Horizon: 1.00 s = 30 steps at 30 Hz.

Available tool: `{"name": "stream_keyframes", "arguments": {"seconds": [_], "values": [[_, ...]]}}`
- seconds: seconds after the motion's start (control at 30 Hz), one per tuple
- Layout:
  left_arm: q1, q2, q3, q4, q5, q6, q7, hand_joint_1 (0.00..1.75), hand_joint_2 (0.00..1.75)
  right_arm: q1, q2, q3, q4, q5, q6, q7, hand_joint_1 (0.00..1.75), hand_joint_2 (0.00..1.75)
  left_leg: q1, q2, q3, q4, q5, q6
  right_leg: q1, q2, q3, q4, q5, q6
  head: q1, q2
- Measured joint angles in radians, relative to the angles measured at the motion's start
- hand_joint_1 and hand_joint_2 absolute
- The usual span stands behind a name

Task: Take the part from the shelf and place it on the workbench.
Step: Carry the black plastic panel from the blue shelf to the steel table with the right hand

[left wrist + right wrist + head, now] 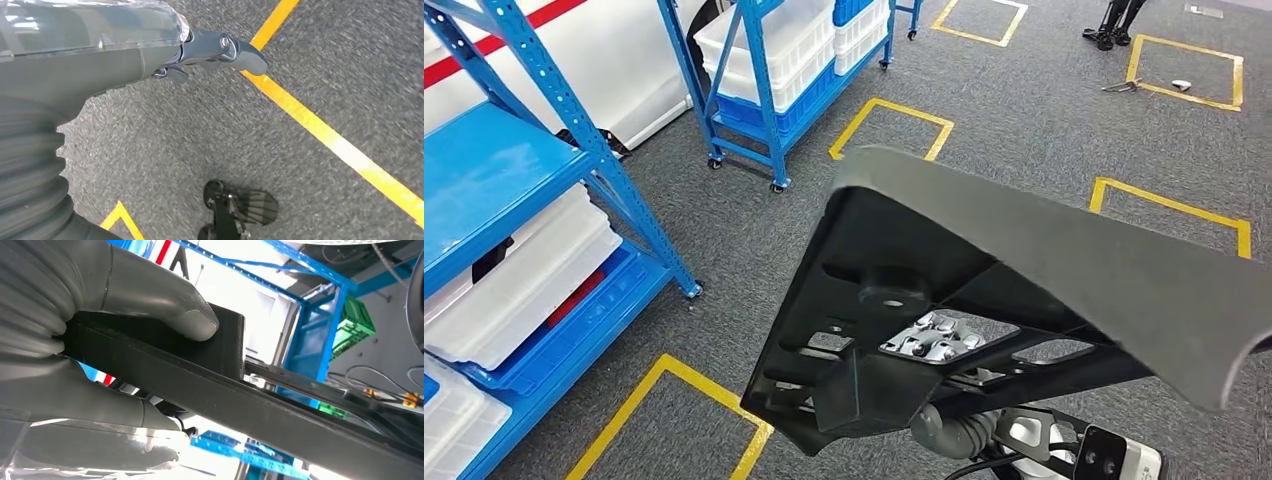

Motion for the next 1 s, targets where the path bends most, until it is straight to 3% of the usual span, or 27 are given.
{"name": "stream_keyframes", "arguments": {"seconds": [0.07,0.13,0.2,0.23,0.27,0.3,0.37,0.43,0.5,0.57,0.63,0.7,0.73,0.77,0.87,0.93,1.0], "values": [[-0.003,0.000,-0.003,0.000,-0.002,0.003,0.005,0.00,1.75,-0.009,-0.003,-0.002,-0.001,-0.007,-0.002,0.000,1.75,1.75,0.006,-0.040,-0.016,0.043,-0.033,-0.011,-0.004,0.020,0.000,-0.006,0.007,-0.012,0.000,0.000],[-0.001,0.000,-0.005,0.000,-0.005,0.008,0.015,0.00,1.75,-0.015,-0.004,-0.003,-0.001,-0.019,-0.004,0.000,1.75,1.75,0.009,-0.092,-0.070,0.167,-0.103,-0.018,-0.005,0.039,-0.001,-0.007,0.011,-0.021,0.000,0.000],[0.002,0.000,-0.009,0.000,-0.007,0.017,0.026,0.00,1.75,-0.015,-0.007,-0.003,-0.001,-0.031,-0.007,0.000,1.75,1.75,0.009,-0.105,-0.127,0.289,-0.148,-0.019,-0.002,0.063,-0.003,-0.007,0.013,-0.024,0.000,0.000],[0.004,0.000,-0.011,0.000,-0.007,0.020,0.030,0.00,1.75,-0.011,-0.009,-0.003,0.000,-0.035,-0.009,0.000,1.75,1.75,0.009,-0.106,-0.136,0.304,-0.142,-0.018,-0.002,0.077,-0.003,-0.006,0.013,-0.024,0.000,0.000],[0.007,0.000,-0.013,0.000,-0.007,0.024,0.034,0.00,1.75,-0.004,-0.011,-0.003,0.001,-0.036,-0.010,0.000,1.75,1.75,0.009,-0.109,-0.123,0.273,-0.115,-0.016,-0.001,0.091,-0.002,-0.005,0.013,-0.024,0.000,0.000],[0.009,0.000,-0.013,0.000,-0.007,0.027,0.038,0.00,1.75,0.003,-0.013,-0.003,0.001,-0.036,-0.011,0.000,1.75,1.75,0.009,-0.118,-0.093,0.208,-0.075,-0.012,-0.001,0.104,0.000,-0.004,0.013,-0.023,0.000,0.000],[0.014,0.000,-0.013,0.000,-0.007,0.034,0.045,0.00,1.75,0.020,-0.016,-0.003,0.002,-0.029,-0.012,0.000,1.75,1.75,0.009,-0.162,-0.027,0.063,-0.014,-0.004,-0.001,0.128,0.000,0.000,0.012,-0.017,0.000,0.000],[0.017,-0.002,-0.015,0.001,-0.008,0.040,0.053,0.00,1.75,0.040,-0.018,-0.003,0.001,-0.016,-0.017,0.000,1.75,1.75,0.007,-0.186,-0.001,0.004,-0.004,0.003,-0.004,0.148,-0.007,0.001,0.014,-0.005,0.000,0.000],[0.016,-0.007,-0.018,0.001,-0.010,0.047,0.061,0.00,1.75,0.066,-0.021,-0.004,-0.001,-0.004,-0.022,0.000,1.75,1.75,0.007,-0.169,0.003,-0.004,0.000,0.012,-0.006,0.161,-0.012,-0.001,0.017,0.008,0.000,0.000],[0.019,-0.016,-0.019,0.001,-0.011,0.054,0.067,0.00,1.75,0.090,-0.027,-0.004,-0.006,0.004,-0.022,0.000,1.75,1.75,0.009,-0.145,0.006,-0.017,0.007,0.026,-0.003,0.119,-0.027,0.028,-0.007,0.019,0.000,0.000],[0.026,-0.023,-0.020,0.001,-0.011,0.057,0.070,0.00,1.75,0.102,-0.032,-0.005,-0.010,0.008,-0.022,0.000,1.75,1.75,0.008,-0.118,0.007,-0.023,0.009,0.036,-0.002,0.060,-0.078,0.132,-0.070,0.027,0.000,0.000],[0.031,-0.030,-0.020,0.001,-0.010,0.058,0.070,0.00,1.75,0.116,-0.035,-0.006,-0.011,0.012,-0.019,0.000,1.75,1.75,0.006,-0.091,0.007,-0.022,0.007,0.038,-0.007,0.045,-0.138,0.258,-0.122,0.035,0.000,0.000],[0.032,-0.034,-0.020,0.001,-0.008,0.057,0.068,0.00,1.75,0.125,-0.038,-0.006,-0.012,0.014,-0.012,0.000,1.75,1.75,0.006,-0.078,0.007,-0.022,0.005,0.038,-0.009,0.043,-0.149,0.282,-0.123,0.038,0.000,0.000],[0.032,-0.038,-0.020,0.001,-0.005,0.057,0.065,0.00,1.75,0.133,-0.040,-0.009,-0.013,0.014,-0.003,0.000,1.75,1.75,0.006,-0.066,0.008,-0.021,0.004,0.036,-0.011,0.039,-0.139,0.266,-0.104,0.040,0.000,0.000],[0.032,-0.049,-0.019,0.001,0.004,0.060,0.050,0.00,1.75,0.143,-0.042,-0.020,-0.026,0.008,0.032,0.000,1.75,1.75,0.003,-0.035,0.015,-0.014,-0.007,0.025,-0.011,-0.009,-0.029,0.065,-0.019,0.036,0.000,0.000],[0.032,-0.051,-0.019,0.001,0.008,0.064,0.041,0.00,1.75,0.143,-0.042,-0.026,-0.035,0.000,0.051,0.000,1.75,1.75,-0.001,-0.018,0.020,-0.010,-0.015,0.014,-0.005,-0.026,0.004,0.002,-0.008,0.023,0.000,0.000],[0.029,-0.053,-0.018,0.001,0.009,0.066,0.035,0.00,1.75,0.144,-0.041,-0.031,-0.041,-0.006,0.060,0.000,1.75,1.75,-0.001,-0.002,0.025,-0.010,-0.020,0.002,-0.002,-0.004,0.002,0.001,-0.007,0.009,0.000,0.000]]}}
